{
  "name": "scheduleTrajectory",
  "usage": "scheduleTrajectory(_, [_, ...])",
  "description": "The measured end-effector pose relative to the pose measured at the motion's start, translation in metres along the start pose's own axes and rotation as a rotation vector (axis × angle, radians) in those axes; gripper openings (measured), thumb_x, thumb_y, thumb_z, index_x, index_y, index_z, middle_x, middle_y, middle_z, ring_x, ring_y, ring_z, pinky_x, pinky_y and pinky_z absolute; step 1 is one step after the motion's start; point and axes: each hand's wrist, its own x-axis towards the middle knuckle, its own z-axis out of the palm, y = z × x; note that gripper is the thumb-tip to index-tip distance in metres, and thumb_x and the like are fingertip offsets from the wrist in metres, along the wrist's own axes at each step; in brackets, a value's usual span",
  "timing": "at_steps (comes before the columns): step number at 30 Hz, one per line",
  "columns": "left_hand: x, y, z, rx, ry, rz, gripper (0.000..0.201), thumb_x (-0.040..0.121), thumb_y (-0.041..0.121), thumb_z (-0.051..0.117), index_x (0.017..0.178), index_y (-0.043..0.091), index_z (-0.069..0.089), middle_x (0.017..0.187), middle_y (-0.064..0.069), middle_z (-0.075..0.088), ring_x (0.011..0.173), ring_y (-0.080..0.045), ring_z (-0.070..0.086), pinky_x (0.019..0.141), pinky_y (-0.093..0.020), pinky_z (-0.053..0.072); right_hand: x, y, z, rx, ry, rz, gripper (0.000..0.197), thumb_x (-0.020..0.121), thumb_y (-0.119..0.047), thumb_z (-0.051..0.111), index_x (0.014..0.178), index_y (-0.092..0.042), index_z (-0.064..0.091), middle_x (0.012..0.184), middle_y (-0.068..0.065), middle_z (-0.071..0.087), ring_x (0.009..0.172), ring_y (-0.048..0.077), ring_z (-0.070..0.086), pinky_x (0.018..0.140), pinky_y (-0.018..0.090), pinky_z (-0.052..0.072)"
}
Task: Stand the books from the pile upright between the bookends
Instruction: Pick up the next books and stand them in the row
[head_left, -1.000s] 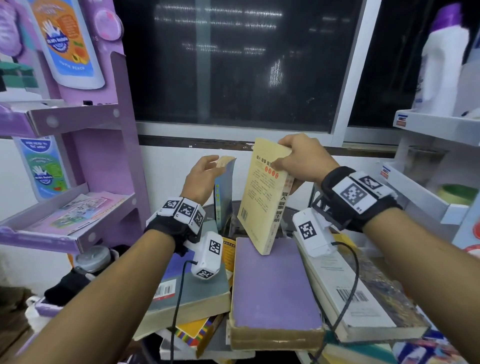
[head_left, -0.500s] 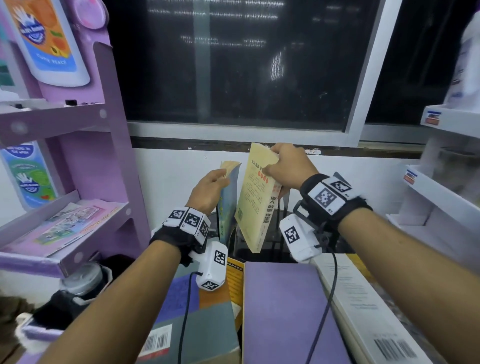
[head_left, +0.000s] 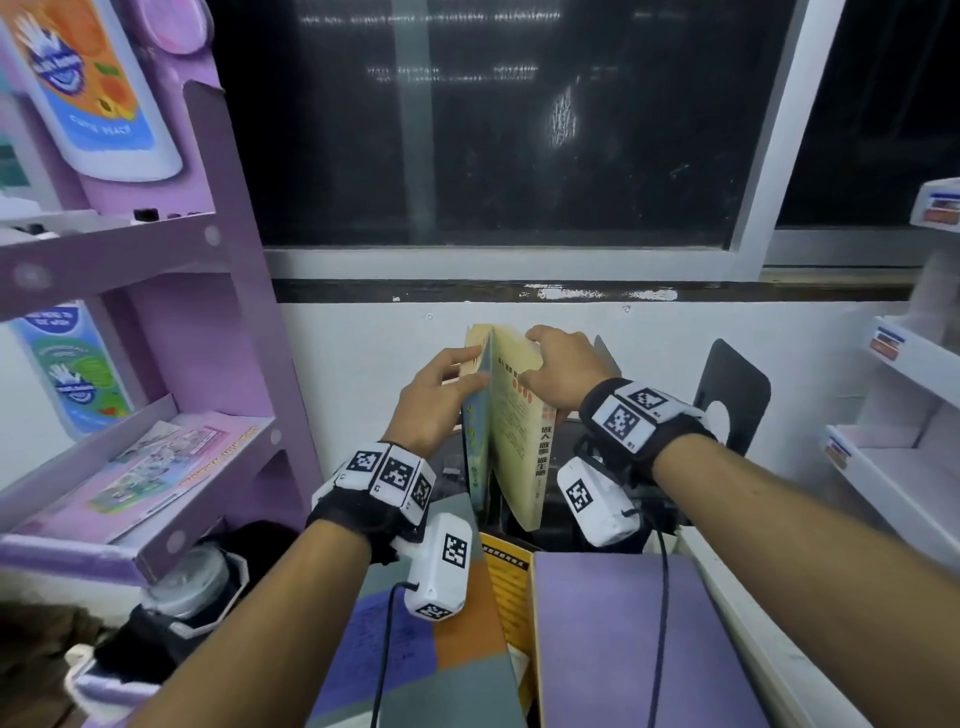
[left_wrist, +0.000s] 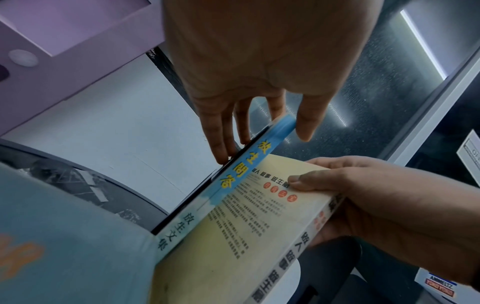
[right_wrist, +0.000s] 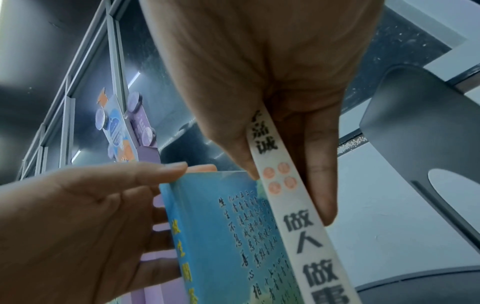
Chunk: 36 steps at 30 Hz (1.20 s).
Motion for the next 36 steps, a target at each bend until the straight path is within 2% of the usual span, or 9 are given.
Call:
scheduleTrajectory(3, [0.001, -0.002, 0.0, -0.006, 0.0, 0.007, 0.03, 0.088, 0.026, 0.065, 0.118, 0.031, 0.064, 0.122, -0.004, 0.058, 0.11, -0.024, 0.061, 0.09, -0.041, 0.054, 0.006, 0.002, 0.007, -0.041, 0.002, 0.007, 0.033, 0.09, -0.023, 0.056, 0.121, -0.017, 0.051, 0.11, 0.01, 0.063, 0.097, 0.029, 0.062, 0.086, 0.033, 0.042])
scheduleTrajectory(7, [0.002, -0.003, -0.001, -0.018, -0.007, 0.017, 0.027, 0.09, 0.028, 0.061, 0.116, 0.032, 0.065, 0.118, -0.005, 0.063, 0.109, -0.023, 0.062, 0.094, -0.044, 0.053, 0.013, -0.004, 0.01, 0.007, 0.004, -0.014, 0.034, 0.087, -0.02, 0.058, 0.12, -0.012, 0.052, 0.111, 0.014, 0.062, 0.094, 0.032, 0.062, 0.078, 0.037, 0.054])
scheduleTrajectory(16, [0.004, -0.006, -0.001, -0.022, -0.051, 0.041, 0.028, 0.093, 0.029, 0.057, 0.12, 0.034, 0.064, 0.122, -0.007, 0.062, 0.11, -0.022, 0.062, 0.087, -0.036, 0.055, 0.015, -0.008, 0.018, 0.047, 0.003, 0.0, 0.032, 0.093, -0.023, 0.051, 0.122, -0.008, 0.049, 0.118, 0.018, 0.057, 0.104, 0.035, 0.059, 0.072, 0.033, 0.046])
scheduleTrajectory(22, [0.003, -0.008, -0.001, -0.027, -0.063, 0.061, 0.031, 0.094, 0.033, 0.057, 0.124, 0.035, 0.062, 0.126, -0.004, 0.061, 0.113, -0.019, 0.061, 0.095, -0.04, 0.053, 0.004, -0.022, 0.02, 0.172, -0.109, -0.046, 0.039, 0.092, -0.029, 0.05, 0.124, -0.007, 0.046, 0.116, 0.018, 0.057, 0.091, 0.036, 0.065, 0.075, 0.045, 0.058])
scheduleTrajectory(24, [0.003, -0.007, -0.003, -0.036, -0.067, 0.06, 0.032, 0.096, 0.03, 0.054, 0.127, 0.033, 0.06, 0.125, -0.003, 0.062, 0.113, -0.018, 0.061, 0.094, -0.037, 0.052, 0.001, -0.026, 0.017, 0.234, -0.162, -0.04, 0.041, 0.09, -0.032, 0.049, 0.124, -0.009, 0.046, 0.113, 0.017, 0.059, 0.085, 0.035, 0.068, 0.07, 0.046, 0.06])
scheduleTrajectory(26, [0.002, -0.007, -0.005, -0.039, -0.083, 0.065, 0.032, 0.097, 0.03, 0.052, 0.129, 0.032, 0.059, 0.126, -0.002, 0.062, 0.113, -0.017, 0.061, 0.092, -0.034, 0.053, -0.002, -0.027, 0.014, 0.32, -0.224, -0.021, 0.044, 0.088, -0.031, 0.051, 0.128, -0.013, 0.044, 0.111, 0.015, 0.06, 0.078, 0.034, 0.071, 0.062, 0.046, 0.061])
scheduleTrajectory(30, [0.0, -0.006, -0.007, -0.045, -0.114, 0.072, 0.033, 0.099, 0.029, 0.05, 0.131, 0.031, 0.057, 0.125, -0.002, 0.061, 0.109, -0.015, 0.063, 0.074, -0.019, 0.054, -0.007, -0.025, 0.008, 0.435, -0.333, -0.023, 0.04, 0.086, -0.018, 0.058, 0.123, -0.012, 0.048, 0.11, 0.017, 0.063, 0.083, 0.032, 0.072, 0.069, 0.047, 0.061])
scheduleTrajectory(33, [0.0, -0.007, -0.007, -0.041, -0.121, 0.087, 0.035, 0.097, 0.031, 0.052, 0.132, 0.029, 0.056, 0.124, -0.004, 0.061, 0.109, -0.019, 0.063, 0.082, -0.029, 0.056, -0.009, -0.023, 0.005, 0.488, -0.448, -0.056, 0.041, 0.087, -0.002, 0.062, 0.124, -0.009, 0.047, 0.112, 0.02, 0.064, 0.095, 0.034, 0.07, 0.079, 0.05, 0.059])
scheduleTrajectory(36, [0.0, -0.007, -0.007, -0.03, -0.125, 0.1, 0.037, 0.097, 0.029, 0.053, 0.133, 0.026, 0.055, 0.12, -0.004, 0.061, 0.108, -0.02, 0.063, 0.087, -0.036, 0.056, -0.008, -0.02, 0.008, 0.509, -0.44, -0.033, 0.053, 0.087, 0.0, 0.066, 0.131, -0.011, 0.039, 0.112, 0.02, 0.064, 0.094, 0.035, 0.07, 0.08, 0.049, 0.059])
